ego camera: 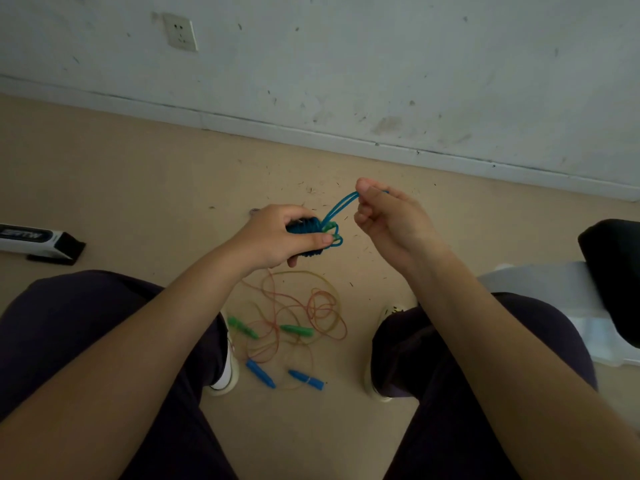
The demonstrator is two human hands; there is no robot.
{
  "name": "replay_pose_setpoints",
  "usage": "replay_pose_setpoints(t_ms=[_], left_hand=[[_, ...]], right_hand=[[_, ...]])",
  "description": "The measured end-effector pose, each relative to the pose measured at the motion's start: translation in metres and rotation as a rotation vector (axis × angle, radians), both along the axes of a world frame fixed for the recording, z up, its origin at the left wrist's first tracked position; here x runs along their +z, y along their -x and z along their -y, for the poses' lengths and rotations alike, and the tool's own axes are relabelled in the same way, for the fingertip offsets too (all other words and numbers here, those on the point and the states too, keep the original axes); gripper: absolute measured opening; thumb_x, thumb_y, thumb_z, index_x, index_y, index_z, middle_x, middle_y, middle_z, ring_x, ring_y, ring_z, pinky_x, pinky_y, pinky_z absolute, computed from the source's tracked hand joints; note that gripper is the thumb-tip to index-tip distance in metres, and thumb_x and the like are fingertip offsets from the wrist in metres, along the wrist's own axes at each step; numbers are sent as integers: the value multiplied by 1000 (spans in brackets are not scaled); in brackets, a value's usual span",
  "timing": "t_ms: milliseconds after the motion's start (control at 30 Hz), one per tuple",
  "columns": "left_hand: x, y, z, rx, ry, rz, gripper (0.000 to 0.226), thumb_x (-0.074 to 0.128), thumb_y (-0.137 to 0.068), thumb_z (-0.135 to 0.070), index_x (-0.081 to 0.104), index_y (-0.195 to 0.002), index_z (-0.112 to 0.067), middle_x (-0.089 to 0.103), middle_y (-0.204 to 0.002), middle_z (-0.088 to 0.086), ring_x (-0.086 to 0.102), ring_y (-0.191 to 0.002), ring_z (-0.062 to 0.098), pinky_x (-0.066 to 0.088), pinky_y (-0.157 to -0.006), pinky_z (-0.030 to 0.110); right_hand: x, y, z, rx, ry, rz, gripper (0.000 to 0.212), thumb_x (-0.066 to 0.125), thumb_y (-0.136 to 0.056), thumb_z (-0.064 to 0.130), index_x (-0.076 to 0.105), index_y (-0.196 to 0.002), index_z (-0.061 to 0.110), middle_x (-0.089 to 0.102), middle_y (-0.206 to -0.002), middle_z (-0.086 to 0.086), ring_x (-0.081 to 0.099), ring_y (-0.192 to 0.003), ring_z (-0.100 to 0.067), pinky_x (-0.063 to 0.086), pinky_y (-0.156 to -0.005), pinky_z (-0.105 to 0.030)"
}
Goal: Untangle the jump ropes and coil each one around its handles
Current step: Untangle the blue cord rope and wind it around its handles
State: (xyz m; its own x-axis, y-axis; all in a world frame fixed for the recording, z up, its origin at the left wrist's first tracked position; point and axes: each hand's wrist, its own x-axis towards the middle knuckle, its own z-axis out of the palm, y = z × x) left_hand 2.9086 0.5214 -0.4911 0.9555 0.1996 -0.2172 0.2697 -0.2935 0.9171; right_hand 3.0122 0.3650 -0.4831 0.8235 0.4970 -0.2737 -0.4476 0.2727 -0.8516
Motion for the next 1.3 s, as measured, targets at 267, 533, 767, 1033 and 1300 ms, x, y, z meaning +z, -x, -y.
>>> replay_pose_setpoints(t_ms=[267, 533, 767, 1033, 1300], left_hand=[[-3, -2, 1, 13, 24, 26, 15, 77, -86, -26, 68, -96, -21, 69, -65, -9, 53, -43, 1, 37, -39, 14], [-10, -3, -4, 9, -18, 18, 28, 79, -83, -31, 70, -104, -15, 68, -62, -11, 54, -45, 7, 38, -41, 14], [-7, -2, -9, 36, -26, 58, 26, 75, -87, -35, 69, -105, -16, 65, -63, -8, 58, -52, 10, 39, -43, 18], [-9, -3, -7, 184, 26, 203, 17, 75, -87, -24, 68, -101, -17, 67, -71, -2, 59, -48, 8, 38, -42, 11], [-11, -5, -9, 170, 10, 240, 30, 77, -85, -20, 65, -113, -17, 68, -88, 3, 62, -52, 6, 42, -44, 13]], right_hand=[[4, 0, -7, -16, -65, -84, 5, 59, -93, 3, 62, -92, 8, 51, -63, 5, 42, -50, -3, 41, -54, -17], [2, 3, -8, 136, -94, 78, 21, 48, -100, 20, 60, -87, 9, 65, -76, -2, 65, -77, -17, 51, -92, -34], [6, 1, -1, 146, 81, 165, 30, 42, -105, 26, 62, -109, 5, 31, -57, 5, 22, -45, -6, 21, -46, -21], [3, 18, -6, 222, 454, 466, 16, 52, -101, 17, 46, -114, 11, 52, -59, -5, 36, -41, -8, 30, -43, -21], [0, 20, -6, 104, 476, 495, 12, 69, -89, 8, 62, -97, 4, 66, -74, -6, 50, -46, -6, 43, -47, -18]])
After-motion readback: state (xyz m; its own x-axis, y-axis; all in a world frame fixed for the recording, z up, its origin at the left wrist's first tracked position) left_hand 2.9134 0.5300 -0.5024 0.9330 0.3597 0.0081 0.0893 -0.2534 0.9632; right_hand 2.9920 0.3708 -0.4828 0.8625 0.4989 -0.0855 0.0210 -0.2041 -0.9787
